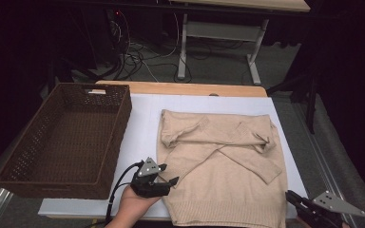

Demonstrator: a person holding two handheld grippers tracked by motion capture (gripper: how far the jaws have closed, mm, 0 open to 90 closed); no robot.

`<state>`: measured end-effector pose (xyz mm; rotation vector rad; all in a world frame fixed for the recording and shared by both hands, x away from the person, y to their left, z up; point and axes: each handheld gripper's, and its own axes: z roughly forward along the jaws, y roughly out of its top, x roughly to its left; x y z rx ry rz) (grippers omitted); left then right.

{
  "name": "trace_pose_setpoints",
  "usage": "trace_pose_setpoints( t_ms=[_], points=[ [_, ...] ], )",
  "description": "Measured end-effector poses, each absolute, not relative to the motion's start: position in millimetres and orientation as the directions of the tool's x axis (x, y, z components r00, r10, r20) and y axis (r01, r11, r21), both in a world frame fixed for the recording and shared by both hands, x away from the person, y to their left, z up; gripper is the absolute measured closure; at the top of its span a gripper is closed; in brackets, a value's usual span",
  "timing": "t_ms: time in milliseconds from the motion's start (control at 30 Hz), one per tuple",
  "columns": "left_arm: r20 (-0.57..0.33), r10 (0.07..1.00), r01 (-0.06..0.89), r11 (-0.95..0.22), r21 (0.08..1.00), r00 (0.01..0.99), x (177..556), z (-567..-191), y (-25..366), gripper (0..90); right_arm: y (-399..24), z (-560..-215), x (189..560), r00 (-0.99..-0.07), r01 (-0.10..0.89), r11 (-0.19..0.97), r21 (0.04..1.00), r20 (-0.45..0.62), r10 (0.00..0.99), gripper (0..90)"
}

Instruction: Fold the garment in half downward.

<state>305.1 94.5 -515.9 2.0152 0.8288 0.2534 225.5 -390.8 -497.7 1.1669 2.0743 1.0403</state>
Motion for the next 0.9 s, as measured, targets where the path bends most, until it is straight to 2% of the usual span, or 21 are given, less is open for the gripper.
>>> trace_pose_setpoints(
  t_ms=[133,200,300,367,467,600,767,833,900],
  points=[
    [-0.149,0.647,0.467,-0.353,0.811,0.748,314,-517,91,32.0,-388,-500,239,-0.482,0.461,0.318,0.829,-0.067,0.873,76.6],
    [-0.149,0.663,0.475,-0.344,0.810,0.734,317,-516,91,29.1,-387,-501,244,-0.487,0.465,0.317,0.826,-0.061,0.871,73.2],
    [-0.178,0.678,0.496,-0.308,0.812,0.713,321,-515,91,24.4,-386,-504,250,-0.483,0.468,0.310,0.827,-0.054,0.874,57.7],
    [-0.150,0.687,0.497,-0.340,0.798,0.711,325,-515,87,23.2,-385,-504,256,-0.480,0.469,0.301,0.831,-0.047,0.876,47.3],
    [-0.142,0.696,0.510,-0.357,0.783,0.704,332,-514,85,18.0,-384,-502,265,-0.482,0.464,0.304,0.832,-0.051,0.875,41.9],
    [-0.150,0.726,0.521,-0.318,0.792,0.671,347,-509,85,17.6,-384,-497,291,-0.462,0.466,0.271,0.842,-0.029,0.886,38.9],
    [-0.145,0.761,0.544,-0.304,0.782,0.633,371,-505,83,12.1,-379,-486,325,-0.436,0.454,0.257,0.853,-0.039,0.899,36.3],
    [-0.144,0.771,0.554,-0.300,0.777,0.620,382,-502,83,12.8,-378,-481,338,-0.423,0.446,0.247,0.860,-0.040,0.905,36.3],
    [-0.145,0.788,0.572,-0.294,0.766,0.599,392,-499,82,19.4,-376,-477,350,-0.416,0.443,0.240,0.864,-0.039,0.909,36.3]
  ],
)
